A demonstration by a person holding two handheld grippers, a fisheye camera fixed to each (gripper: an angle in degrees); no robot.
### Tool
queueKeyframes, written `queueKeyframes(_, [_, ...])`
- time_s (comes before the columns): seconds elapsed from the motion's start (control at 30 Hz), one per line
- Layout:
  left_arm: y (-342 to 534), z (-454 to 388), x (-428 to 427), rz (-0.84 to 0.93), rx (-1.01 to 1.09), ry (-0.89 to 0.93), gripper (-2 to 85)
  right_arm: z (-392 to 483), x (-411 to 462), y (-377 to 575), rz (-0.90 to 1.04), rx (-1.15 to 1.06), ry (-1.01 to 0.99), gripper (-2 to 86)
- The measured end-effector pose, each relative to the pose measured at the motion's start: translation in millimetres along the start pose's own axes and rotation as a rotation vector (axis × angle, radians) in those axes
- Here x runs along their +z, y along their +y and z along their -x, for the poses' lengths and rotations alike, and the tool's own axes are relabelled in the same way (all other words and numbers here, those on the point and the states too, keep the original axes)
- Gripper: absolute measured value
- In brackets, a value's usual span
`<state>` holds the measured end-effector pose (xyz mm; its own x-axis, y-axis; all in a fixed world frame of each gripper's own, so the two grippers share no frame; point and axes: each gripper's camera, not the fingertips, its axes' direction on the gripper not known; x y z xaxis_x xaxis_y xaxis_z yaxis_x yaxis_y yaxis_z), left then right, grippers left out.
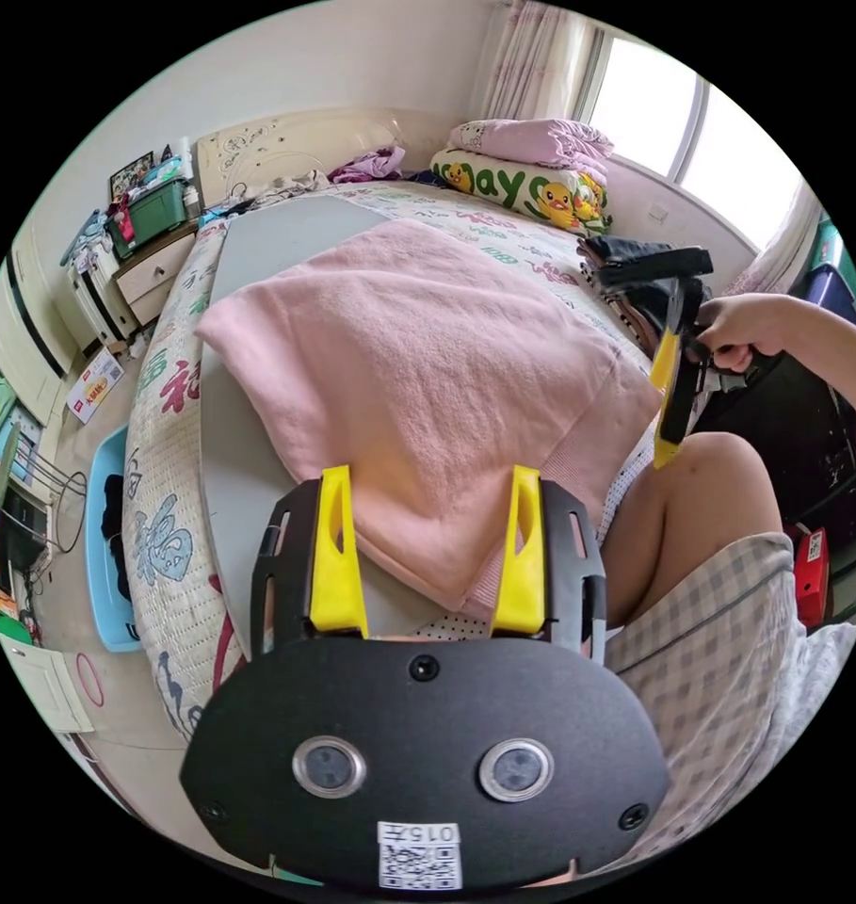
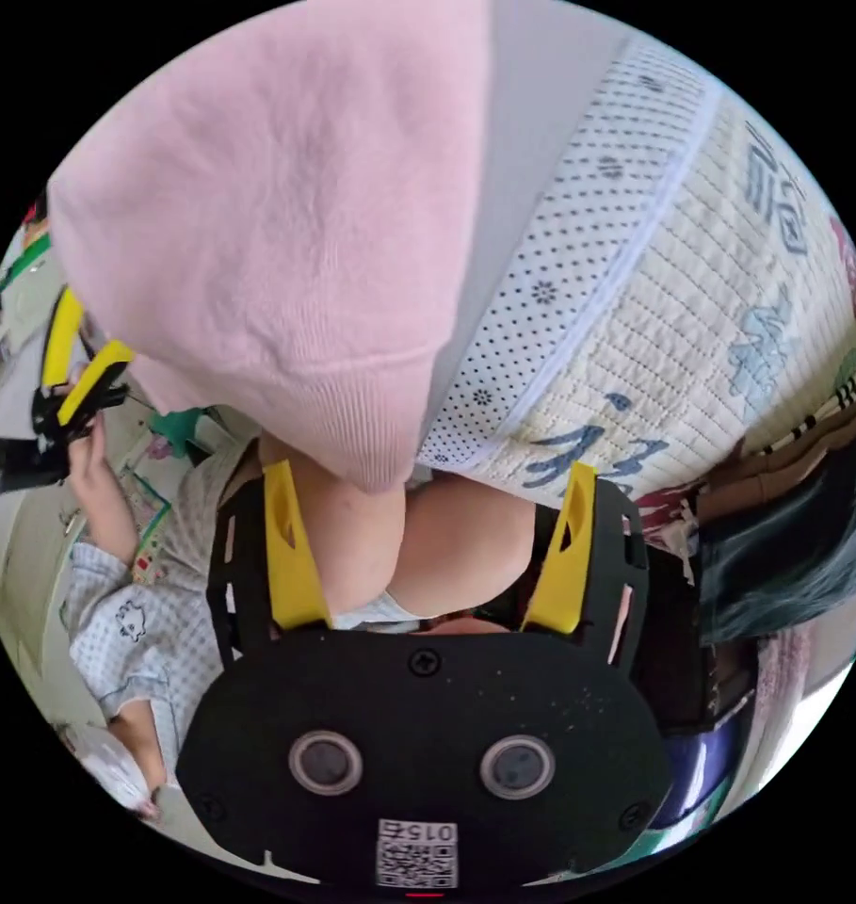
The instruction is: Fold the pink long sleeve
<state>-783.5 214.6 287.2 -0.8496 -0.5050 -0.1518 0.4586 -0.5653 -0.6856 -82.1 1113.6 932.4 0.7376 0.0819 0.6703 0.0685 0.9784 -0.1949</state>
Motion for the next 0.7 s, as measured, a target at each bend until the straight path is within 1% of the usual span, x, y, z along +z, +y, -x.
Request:
queueKeyframes(0.07, [5,7,-2,-0.001,-0.002,0.002,21.8,-20,-14,22,-0.112,-0.038,-0.134,31.0])
queueKeyframes(0.13, [11,17,-9,0.008,0.023,-0.002,20.8,-42,-36,56,-0.31,-0.116,-0.329,28.2])
queueKeyframes(0.17, [11,21,-11,0.024,0.017,-0.007,20.6,-47,-41,64,-0.363,-0.136,-0.382,27.8])
queueKeyframes(0.23, [10,48,-20,0.082,-0.034,-0.031,20.2,-65,-57,85,-0.55,-0.215,-0.541,27.2])
queueKeyframes(0.27, [10,58,-24,0.071,-0.062,-0.04,20.1,-68,-60,88,-0.596,-0.233,-0.564,27.1])
queueKeyframes(0.3, [10,79,-32,0.038,-0.113,-0.046,20.0,-74,-66,90,-0.683,-0.256,-0.591,27.0])
queueKeyframes(0.33, [10,103,-40,-0.006,-0.169,-0.027,19.6,-78,-71,87,-0.768,-0.27,-0.593,26.9])
queueKeyframes(0.37, [10,115,-44,-0.029,-0.203,-0.008,19.4,-80,-73,85,-0.809,-0.275,-0.59,26.8])
queueKeyframes(0.43, [9,165,-52,-0.115,-0.325,0.098,18.8,-85,-76,67,-0.94,-0.265,-0.568,27.1])
queueKeyframes(0.53, [4,215,-47,-0.182,-0.415,0.144,18.7,-87,-72,24,-0.962,-0.266,-0.561,28.3])
queueKeyframes(0.63, [-6,248,-30,-0.184,-0.43,0.122,18.7,-86,-61,-25,-0.923,-0.265,-0.546,28.7])
queueKeyframes(0.67, [-8,253,-26,-0.182,-0.434,0.128,18.7,-86,-58,-35,-0.915,-0.262,-0.536,28.8])
queueKeyframes(0.7, [-9,265,-17,-0.178,-0.45,0.172,18.7,-86,-52,-52,-0.899,-0.254,-0.513,29.1])
